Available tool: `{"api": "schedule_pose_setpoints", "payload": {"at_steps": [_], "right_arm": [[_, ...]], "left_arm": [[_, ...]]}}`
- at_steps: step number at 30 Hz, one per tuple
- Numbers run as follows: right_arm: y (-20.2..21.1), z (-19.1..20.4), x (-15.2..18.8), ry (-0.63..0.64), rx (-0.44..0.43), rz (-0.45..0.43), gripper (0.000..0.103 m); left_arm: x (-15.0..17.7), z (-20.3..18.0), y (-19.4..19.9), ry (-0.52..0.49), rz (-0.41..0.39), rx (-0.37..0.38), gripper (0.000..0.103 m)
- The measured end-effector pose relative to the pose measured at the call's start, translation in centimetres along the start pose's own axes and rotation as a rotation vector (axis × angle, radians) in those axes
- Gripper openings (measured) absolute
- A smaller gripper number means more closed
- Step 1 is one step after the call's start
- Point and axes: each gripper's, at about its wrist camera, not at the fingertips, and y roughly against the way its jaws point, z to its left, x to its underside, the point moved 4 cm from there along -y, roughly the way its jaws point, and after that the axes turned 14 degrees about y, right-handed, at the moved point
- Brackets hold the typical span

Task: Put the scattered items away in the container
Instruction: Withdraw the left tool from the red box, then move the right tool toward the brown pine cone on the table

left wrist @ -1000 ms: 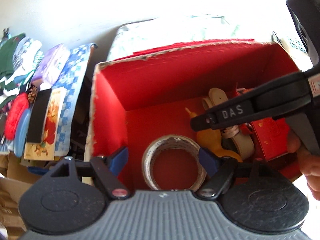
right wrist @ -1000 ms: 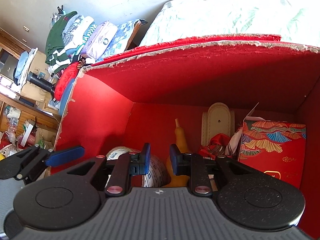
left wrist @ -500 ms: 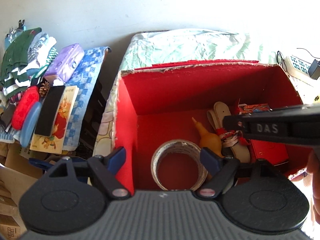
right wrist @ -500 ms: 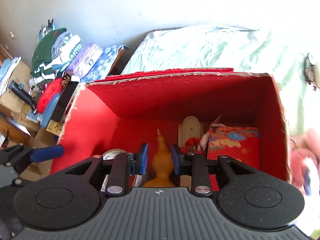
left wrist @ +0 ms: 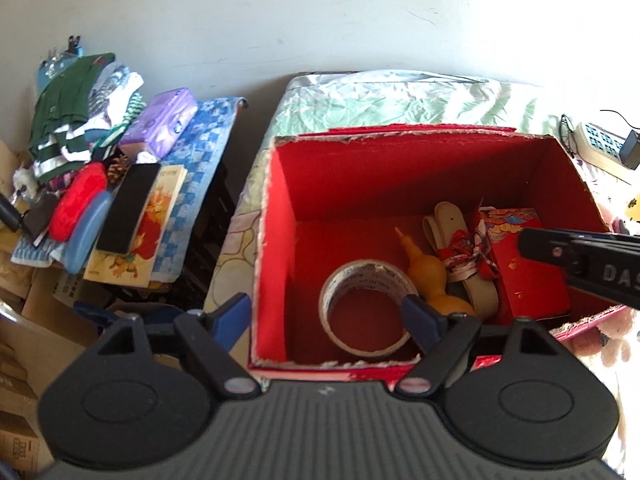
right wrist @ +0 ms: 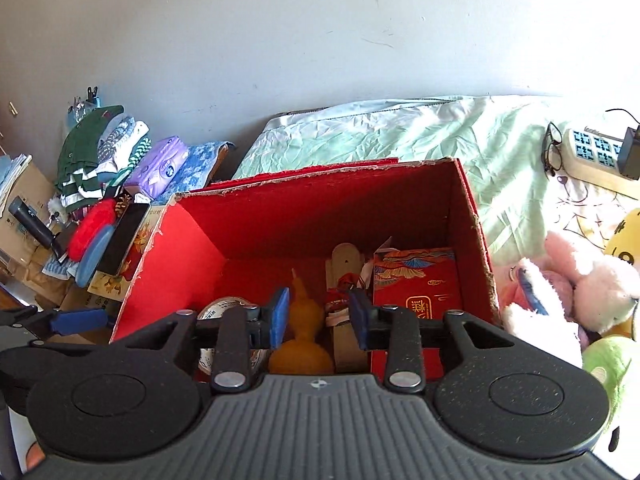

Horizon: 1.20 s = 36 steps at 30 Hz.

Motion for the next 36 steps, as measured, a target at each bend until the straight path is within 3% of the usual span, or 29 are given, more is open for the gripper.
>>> {"api": "schedule_pose_setpoints", "payload": {"at_steps": [2,7,14,19,28,36], "right_arm": [[1.1,0.5,0.4,0.026,0.012,-0.033,0.053],[3.4,1.2,0.9,0.088,0.008,-0.092,0.057],[5.1,2.3,2.2,0.148,-0.051,-0.126,0.057],[5.3,3.5,3.6,0.179,-0.111,-0.121,0.057],[4.4,5.2,6.5,0.208,-0.200,-0.060,0.057],[1.7,5.7,9.8,0.183,-0.164,0.088,0.050]], "left_arm": [[0.3,0.3,0.5,0.009,-0.007,-0.020,0.084],[1.4,1.1,2.5,0.044,-0.023,-0.050,0.084],[3.2,3.0,4.9,0.102,-0.053,-0.136,0.099],[5.2,4.7,5.4,0.149,-0.043,-0.202,0.099],[8.7,6.8,4.3,0.196,0.019,-0.267,0.100],[11.2,7.8,1.7,0.199,0.105,-0.202,0.101]]}}
